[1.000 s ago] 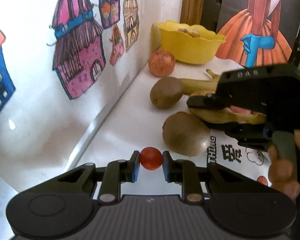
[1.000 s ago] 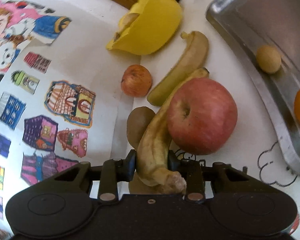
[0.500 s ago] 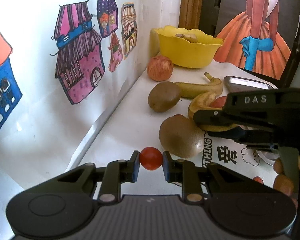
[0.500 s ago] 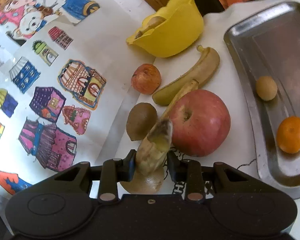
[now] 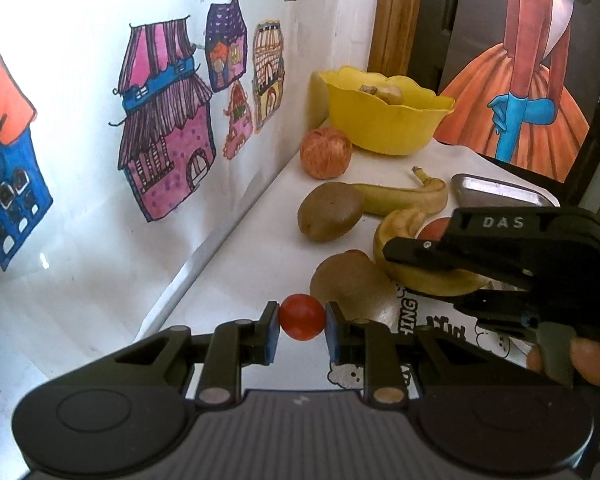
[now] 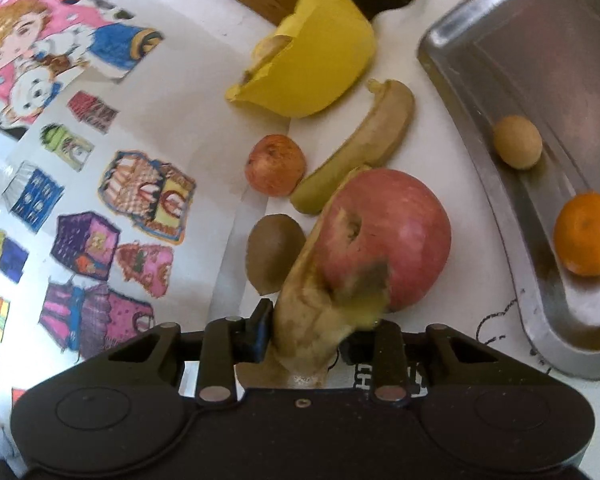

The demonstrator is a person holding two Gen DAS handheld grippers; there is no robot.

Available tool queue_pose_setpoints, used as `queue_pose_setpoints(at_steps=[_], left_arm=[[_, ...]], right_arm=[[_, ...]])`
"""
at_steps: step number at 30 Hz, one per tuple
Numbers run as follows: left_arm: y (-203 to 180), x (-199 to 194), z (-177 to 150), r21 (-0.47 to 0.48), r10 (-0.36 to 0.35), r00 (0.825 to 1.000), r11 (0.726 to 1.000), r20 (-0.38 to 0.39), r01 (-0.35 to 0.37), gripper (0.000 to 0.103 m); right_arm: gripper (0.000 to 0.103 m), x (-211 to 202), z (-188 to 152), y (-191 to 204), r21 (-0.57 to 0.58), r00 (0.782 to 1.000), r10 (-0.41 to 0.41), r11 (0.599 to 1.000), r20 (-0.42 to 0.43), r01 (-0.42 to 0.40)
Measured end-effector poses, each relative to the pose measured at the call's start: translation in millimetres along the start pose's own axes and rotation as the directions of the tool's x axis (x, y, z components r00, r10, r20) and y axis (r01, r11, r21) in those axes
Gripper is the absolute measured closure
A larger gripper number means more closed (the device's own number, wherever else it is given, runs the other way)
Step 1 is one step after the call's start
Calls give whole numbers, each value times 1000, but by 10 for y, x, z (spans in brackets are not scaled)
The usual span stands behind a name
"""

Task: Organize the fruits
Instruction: 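Lift the banana with the right tool toward the tray while the left tool holds the tomato, then lower the banana into the tray and open the right tool while the left tool releases the tomato there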

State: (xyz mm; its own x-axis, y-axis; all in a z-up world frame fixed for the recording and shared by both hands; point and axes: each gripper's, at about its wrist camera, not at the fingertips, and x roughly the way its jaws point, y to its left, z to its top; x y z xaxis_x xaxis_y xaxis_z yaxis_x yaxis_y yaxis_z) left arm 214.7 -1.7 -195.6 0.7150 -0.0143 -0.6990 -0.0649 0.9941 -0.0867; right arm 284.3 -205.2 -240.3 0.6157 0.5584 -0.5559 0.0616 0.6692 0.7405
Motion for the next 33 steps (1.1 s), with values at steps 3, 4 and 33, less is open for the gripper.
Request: queue_pose_setpoints(at_steps=[3, 4, 33], left_arm=[[-22, -19, 6, 2, 4, 1000, 1000, 3, -4, 77], [-32, -25, 7, 3, 6, 1000, 1000, 4, -6, 77], [-692, -126, 248, 16, 43, 996, 999, 72, -45, 77]], right_arm=[[70, -79, 9, 48, -45, 1000, 26, 999, 12, -26], [70, -103, 16, 60, -54, 999, 37, 998, 15, -36], [71, -694, 423, -515, 116, 973, 221, 967, 74, -228]])
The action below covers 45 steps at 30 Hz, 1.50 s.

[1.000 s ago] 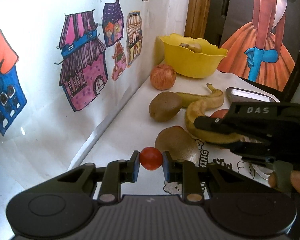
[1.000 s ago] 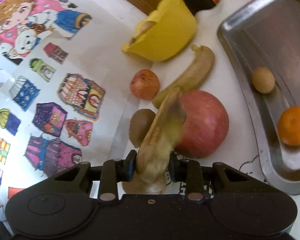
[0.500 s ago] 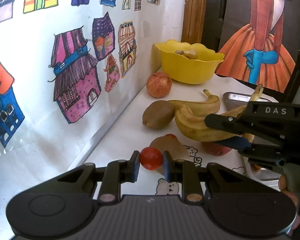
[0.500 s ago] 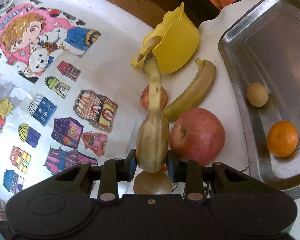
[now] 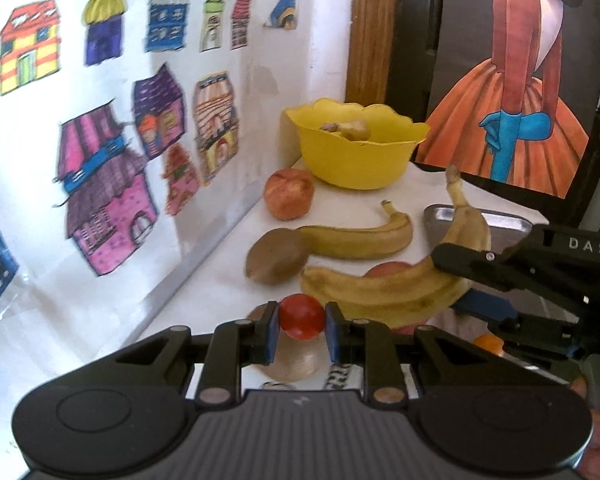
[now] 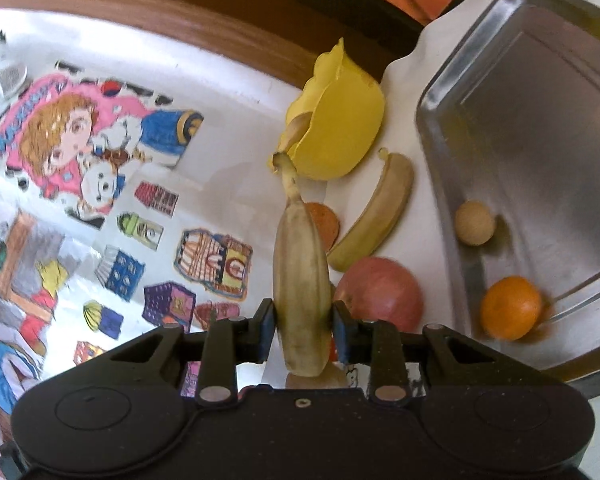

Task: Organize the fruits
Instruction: 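Lower the banana into the tray and open the right tool while the left tool releases the tomato there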

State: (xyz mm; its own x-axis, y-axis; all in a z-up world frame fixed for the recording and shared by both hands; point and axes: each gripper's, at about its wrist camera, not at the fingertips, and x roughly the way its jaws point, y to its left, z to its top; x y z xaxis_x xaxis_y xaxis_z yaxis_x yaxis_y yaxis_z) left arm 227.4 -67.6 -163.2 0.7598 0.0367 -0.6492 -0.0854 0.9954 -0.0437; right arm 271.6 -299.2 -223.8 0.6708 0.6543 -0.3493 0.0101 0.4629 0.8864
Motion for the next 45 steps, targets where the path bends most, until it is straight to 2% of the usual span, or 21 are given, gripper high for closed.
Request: queue_pose_setpoints(at_steps=[5, 12, 17, 23, 28, 30, 37, 45], left_arm=[[-267, -5, 60, 14, -24, 1000, 1000, 11, 24, 77], [-714, 51, 154, 35, -75, 997, 997, 15, 74, 77], [-1054, 182, 191, 52, -116, 993, 992, 5, 116, 77], [-1431, 352, 72, 83, -172, 984, 981, -40, 175, 77], [-1650, 544, -55, 104, -181, 980, 976, -85, 189, 77], [-1705, 598, -93, 106, -173, 980, 977, -96, 183, 77], [-1792, 695, -139, 108, -138, 983, 983, -121, 151, 77], [-1852, 748, -171, 105, -108, 984, 987, -140, 123, 77]], right_arm=[[72, -264, 235, -202, 59, 1000, 17, 998, 21, -19], [71, -686, 626, -366, 31, 999, 6, 999, 45, -7], [71, -946, 920, -548, 6, 996, -47, 999, 72, 47], [71, -1110, 1173, -861, 5, 990, -121, 993, 74, 121], [71, -1094, 1328, -1060, -11, 988, -151, 988, 44, 152], [71, -1067, 1392, -1103, -14, 990, -139, 990, 33, 139], [71, -877, 1617, -1126, -53, 991, -136, 989, 5, 136], [68, -615, 1818, -1136, -72, 983, -184, 981, -23, 181]])
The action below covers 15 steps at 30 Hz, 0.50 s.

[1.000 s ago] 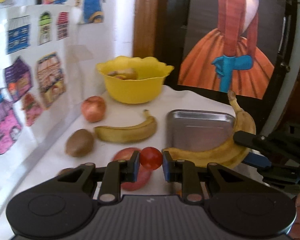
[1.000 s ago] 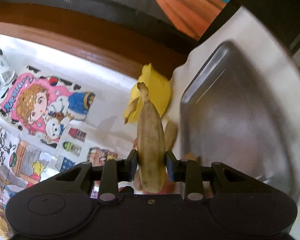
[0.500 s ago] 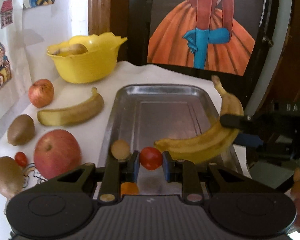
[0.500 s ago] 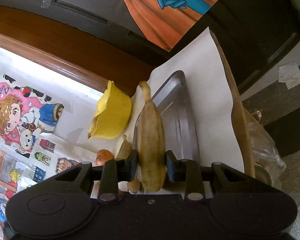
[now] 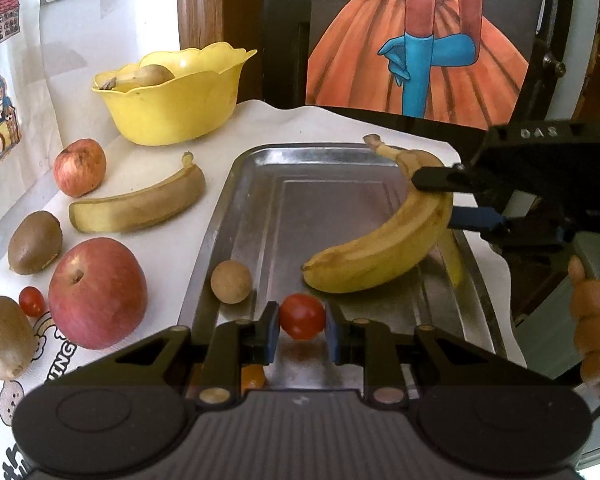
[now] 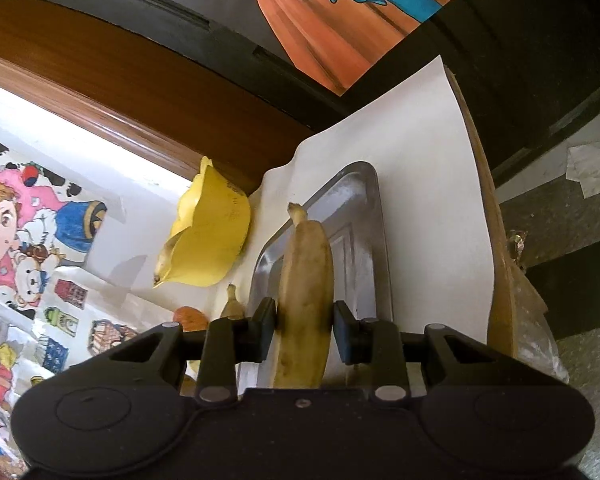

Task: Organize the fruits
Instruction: 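Lower the banana into the tray and open the right tool while the left tool releases the tomato there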

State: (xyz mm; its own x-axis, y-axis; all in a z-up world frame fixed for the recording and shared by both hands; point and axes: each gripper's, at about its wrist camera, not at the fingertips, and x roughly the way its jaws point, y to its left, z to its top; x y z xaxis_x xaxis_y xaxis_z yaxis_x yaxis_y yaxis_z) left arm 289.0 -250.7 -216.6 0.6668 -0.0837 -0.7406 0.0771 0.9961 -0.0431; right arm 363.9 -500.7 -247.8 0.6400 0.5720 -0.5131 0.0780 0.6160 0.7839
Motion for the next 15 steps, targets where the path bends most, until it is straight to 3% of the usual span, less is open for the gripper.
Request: queue_pose_setpoints(at_steps=[8, 13, 15], left_arm=[[-33, 36, 8, -5, 28, 1000, 1000, -9, -28, 76], [-16, -3, 32, -16, 23, 1000, 1000, 4, -23, 73], [-3, -31, 47, -20, 22, 1000, 1000, 12, -21, 67]], right_arm=[[54, 96, 29, 109, -100, 995, -98, 990, -21, 96], [41, 88, 35, 173, -134, 995, -95, 987, -27, 90], [34, 65, 31, 188, -133, 996, -89, 987, -24, 85]])
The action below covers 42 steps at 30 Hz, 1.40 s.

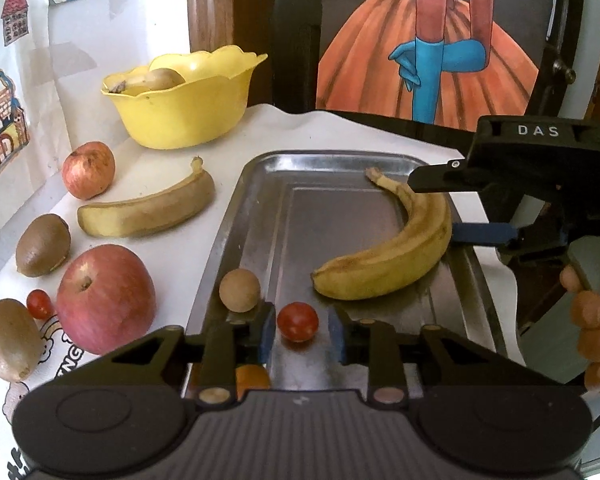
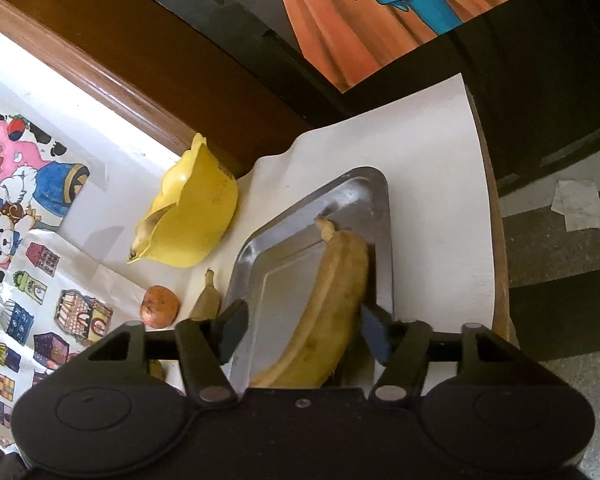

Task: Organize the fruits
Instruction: 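Lower the banana into the tray and open the right tool while the left tool releases the tomato there, then withdraw both open tools from the tray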

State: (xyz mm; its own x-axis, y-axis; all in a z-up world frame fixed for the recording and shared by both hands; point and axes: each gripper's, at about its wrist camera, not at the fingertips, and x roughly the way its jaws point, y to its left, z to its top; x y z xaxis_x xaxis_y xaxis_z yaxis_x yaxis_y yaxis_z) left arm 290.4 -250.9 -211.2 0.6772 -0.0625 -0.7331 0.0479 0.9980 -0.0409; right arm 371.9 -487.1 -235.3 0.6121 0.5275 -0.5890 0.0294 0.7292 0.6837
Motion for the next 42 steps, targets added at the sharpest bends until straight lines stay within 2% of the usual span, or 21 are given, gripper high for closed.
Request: queue_pose_setpoints(at_steps=[1, 3, 7, 12, 16, 20, 25, 35, 42], left_arm=[[6, -18, 7, -2, -1, 1000, 1000, 5, 1, 65], [25, -63, 23, -8, -4, 1000, 1000, 19, 4, 51], [78, -144, 55, -19, -7, 999, 1000, 50, 8, 43], [198, -258, 75, -32, -4, 996, 999, 91, 7, 19], [332, -326, 70, -30, -14, 994, 999, 104, 17, 15], [488, -423, 42, -33, -24, 992, 999, 125, 28, 7], [741, -582, 3, -20, -45, 989, 999, 143, 48, 4], [1394, -901, -153, 24, -67, 989, 998, 134, 65, 2], [1774, -1064, -315, 44, -60, 993, 997, 104, 56, 1]], right_arm=[[32, -18, -5, 9, 1, 1000, 3, 1000, 4, -3], [22, -70, -15, 39, -1, 1000, 10, 1000, 18, -10], [17, -175, -17, 123, -16, 999, 16, 1000, 42, -15], [8, -332, -76, 197, -31, 997, 0, 1000, 81, 3], [5, -476, -194, 272, -51, 993, -35, 998, 116, 41], [1, -625, -351, 380, -69, 984, -82, 993, 157, 94], [1, -798, -630, 608, -96, 969, -139, 982, 202, 161], [1, -947, -1375, 1174, -183, 932, -278, 929, 231, 322], [1, -995, -1895, 1523, -182, 898, -373, 891, 232, 417]])
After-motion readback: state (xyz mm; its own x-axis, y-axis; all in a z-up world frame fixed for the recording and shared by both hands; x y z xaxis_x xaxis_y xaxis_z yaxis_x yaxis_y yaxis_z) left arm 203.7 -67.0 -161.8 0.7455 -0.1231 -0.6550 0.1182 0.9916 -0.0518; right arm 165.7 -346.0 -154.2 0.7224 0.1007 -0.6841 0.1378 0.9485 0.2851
